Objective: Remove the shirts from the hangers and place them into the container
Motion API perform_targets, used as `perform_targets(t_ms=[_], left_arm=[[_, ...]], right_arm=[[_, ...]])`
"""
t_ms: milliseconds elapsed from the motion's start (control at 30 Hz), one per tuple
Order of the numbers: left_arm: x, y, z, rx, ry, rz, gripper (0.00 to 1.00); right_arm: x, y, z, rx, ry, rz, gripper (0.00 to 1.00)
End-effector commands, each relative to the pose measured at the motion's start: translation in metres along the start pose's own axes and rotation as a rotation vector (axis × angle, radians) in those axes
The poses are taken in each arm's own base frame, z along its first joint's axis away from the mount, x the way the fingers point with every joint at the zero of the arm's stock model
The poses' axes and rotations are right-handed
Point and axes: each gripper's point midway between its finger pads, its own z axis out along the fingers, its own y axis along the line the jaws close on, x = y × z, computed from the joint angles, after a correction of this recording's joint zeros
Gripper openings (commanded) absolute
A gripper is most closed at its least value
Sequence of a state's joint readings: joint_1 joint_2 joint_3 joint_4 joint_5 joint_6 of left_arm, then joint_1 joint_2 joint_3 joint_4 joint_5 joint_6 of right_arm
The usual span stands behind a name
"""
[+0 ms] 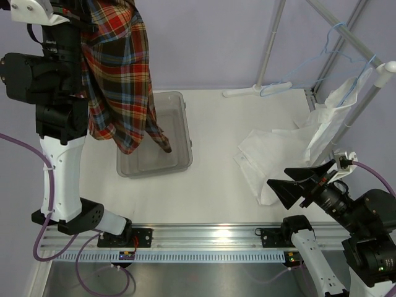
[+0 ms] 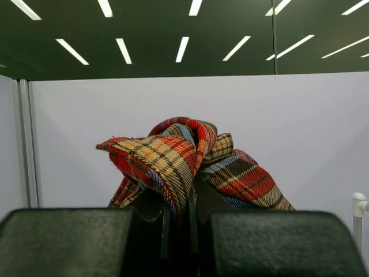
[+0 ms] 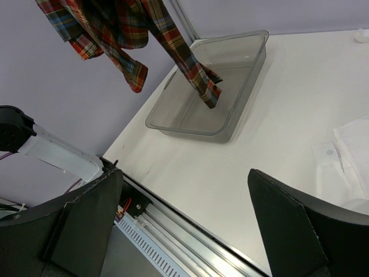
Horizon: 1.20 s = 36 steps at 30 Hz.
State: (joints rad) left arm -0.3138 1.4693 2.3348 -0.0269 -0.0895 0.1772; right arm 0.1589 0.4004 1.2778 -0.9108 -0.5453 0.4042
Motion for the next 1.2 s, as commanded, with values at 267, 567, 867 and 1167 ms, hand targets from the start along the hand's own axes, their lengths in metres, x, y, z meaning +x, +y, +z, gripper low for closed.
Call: perform_targets(t_ms=[267, 567, 867, 1167], left_arm=[[0.110, -0.031, -0.033, 0.054, 0.154, -0.227, 0.00], [0.171, -0.068, -0.071, 0.164, 0.279, -0.405, 0.00], [0.180, -0.059, -0.090, 0.109, 0.332, -0.398, 0.00], [0.232, -0.018, -0.143, -0.063, 0.449, -0.301, 0.00]], right_arm=[[-0.014, 0.017, -0.010, -0.044, -0.045, -0.048, 1.00], [-0.013, 0.023, -0.016, -0.067, -0.049, -0.058, 0.99], [-0.009, 0.025, -0.018, -0.077, -0.055, -0.048, 0.99], [-0.009, 0.027, -0.018, -0.091, -0.047, -0.042, 1.00]])
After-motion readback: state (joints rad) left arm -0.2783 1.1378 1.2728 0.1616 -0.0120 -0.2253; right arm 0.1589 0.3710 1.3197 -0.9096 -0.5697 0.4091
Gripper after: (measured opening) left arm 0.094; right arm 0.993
